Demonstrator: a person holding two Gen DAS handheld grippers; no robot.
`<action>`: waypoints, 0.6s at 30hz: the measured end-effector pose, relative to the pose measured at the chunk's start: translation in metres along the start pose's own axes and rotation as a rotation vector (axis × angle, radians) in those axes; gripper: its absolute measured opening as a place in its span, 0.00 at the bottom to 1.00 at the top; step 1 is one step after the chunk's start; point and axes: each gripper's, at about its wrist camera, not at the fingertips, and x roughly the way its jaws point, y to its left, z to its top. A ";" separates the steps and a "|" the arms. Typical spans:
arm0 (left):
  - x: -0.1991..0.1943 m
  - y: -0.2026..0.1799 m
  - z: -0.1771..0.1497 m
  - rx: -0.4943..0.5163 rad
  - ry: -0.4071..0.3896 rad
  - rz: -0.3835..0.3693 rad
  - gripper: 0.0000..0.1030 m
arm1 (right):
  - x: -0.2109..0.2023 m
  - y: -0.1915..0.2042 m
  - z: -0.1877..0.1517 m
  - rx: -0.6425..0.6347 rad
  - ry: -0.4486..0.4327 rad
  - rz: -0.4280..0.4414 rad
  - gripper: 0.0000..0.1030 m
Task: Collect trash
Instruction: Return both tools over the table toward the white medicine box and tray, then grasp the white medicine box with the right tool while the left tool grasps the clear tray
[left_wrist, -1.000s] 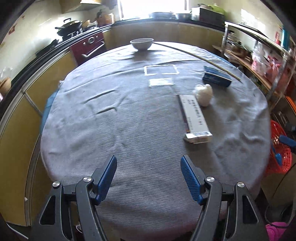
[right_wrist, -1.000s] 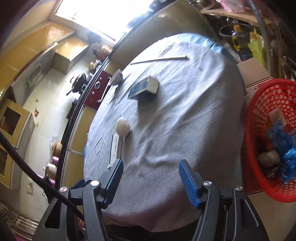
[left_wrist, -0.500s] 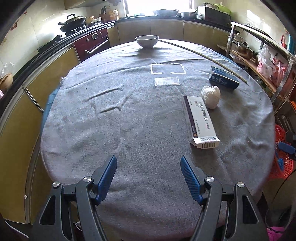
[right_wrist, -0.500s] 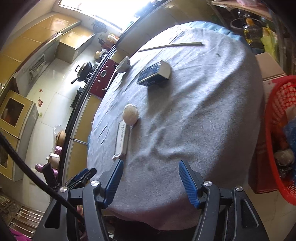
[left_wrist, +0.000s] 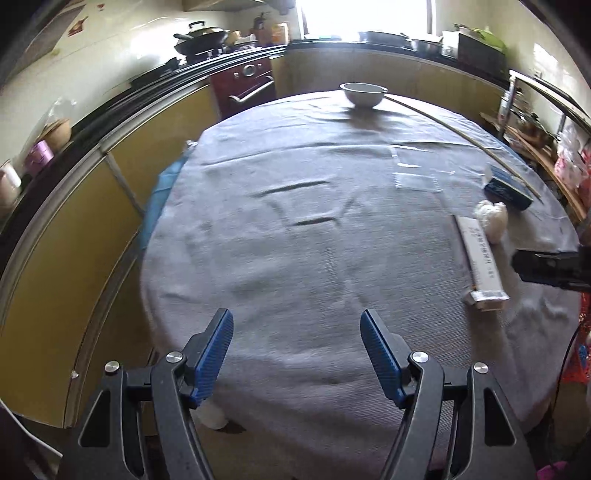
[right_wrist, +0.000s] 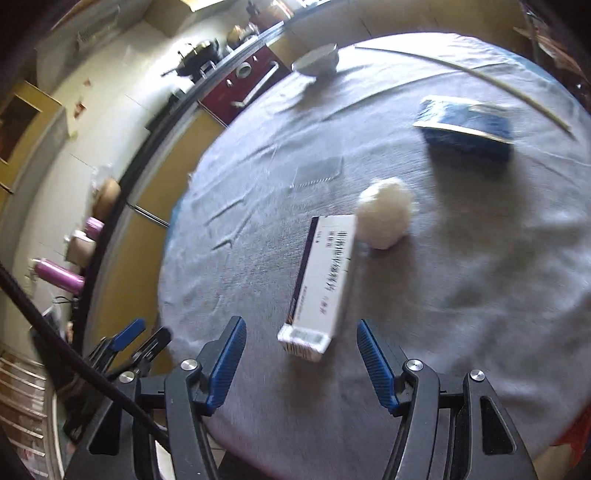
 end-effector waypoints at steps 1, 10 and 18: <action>0.000 0.005 -0.002 -0.005 -0.001 0.005 0.70 | 0.009 0.004 0.003 0.002 0.014 -0.016 0.64; 0.008 0.037 0.000 -0.043 -0.006 -0.006 0.70 | 0.062 0.027 0.017 -0.027 0.063 -0.241 0.64; 0.015 0.031 0.051 0.068 -0.112 -0.121 0.73 | 0.074 0.046 0.015 -0.226 0.027 -0.359 0.57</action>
